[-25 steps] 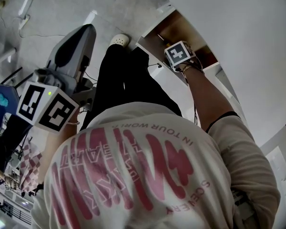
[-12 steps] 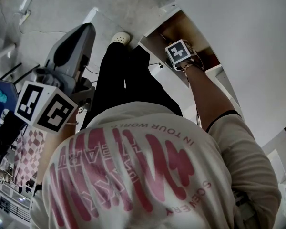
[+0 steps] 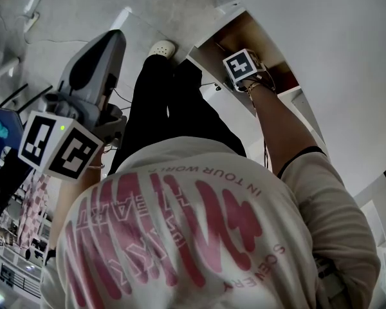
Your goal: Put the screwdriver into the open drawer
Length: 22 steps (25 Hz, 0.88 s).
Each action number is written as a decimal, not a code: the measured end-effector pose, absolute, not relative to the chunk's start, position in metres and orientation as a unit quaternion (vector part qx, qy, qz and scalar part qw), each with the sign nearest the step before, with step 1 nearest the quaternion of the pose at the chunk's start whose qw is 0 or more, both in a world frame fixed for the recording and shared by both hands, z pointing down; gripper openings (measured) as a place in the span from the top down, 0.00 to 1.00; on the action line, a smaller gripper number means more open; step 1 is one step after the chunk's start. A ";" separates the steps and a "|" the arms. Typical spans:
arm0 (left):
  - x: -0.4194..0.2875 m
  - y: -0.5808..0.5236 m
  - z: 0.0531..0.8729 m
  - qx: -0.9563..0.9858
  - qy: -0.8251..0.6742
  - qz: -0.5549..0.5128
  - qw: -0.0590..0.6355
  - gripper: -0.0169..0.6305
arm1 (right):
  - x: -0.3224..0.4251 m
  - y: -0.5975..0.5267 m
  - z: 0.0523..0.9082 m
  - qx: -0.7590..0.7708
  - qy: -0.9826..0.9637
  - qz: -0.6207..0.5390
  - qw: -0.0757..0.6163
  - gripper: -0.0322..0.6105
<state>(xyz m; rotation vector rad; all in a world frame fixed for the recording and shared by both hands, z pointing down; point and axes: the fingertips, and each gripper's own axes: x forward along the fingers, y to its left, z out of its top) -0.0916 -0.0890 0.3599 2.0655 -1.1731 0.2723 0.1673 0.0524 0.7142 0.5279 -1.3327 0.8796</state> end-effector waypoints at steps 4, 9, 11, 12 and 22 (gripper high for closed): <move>-0.094 -0.088 0.362 0.802 -0.458 0.105 0.369 0.97 | 0.166 0.051 0.716 0.237 -0.590 0.389 0.666 0.77; -0.093 -0.084 0.361 0.802 -0.459 0.104 0.369 0.97 | 0.168 0.053 0.715 0.240 -0.587 0.388 0.669 0.78; -0.095 -0.086 0.362 0.800 -0.458 0.104 0.372 0.97 | 0.167 0.053 0.715 0.236 -0.584 0.391 0.671 0.78; -0.095 -0.087 0.362 0.799 -0.459 0.105 0.374 0.97 | 0.167 0.052 0.714 0.236 -0.585 0.391 0.670 0.78; -0.090 -0.089 0.357 0.801 -0.455 0.107 0.374 0.97 | 0.165 0.050 0.710 0.238 -0.589 0.396 0.663 0.76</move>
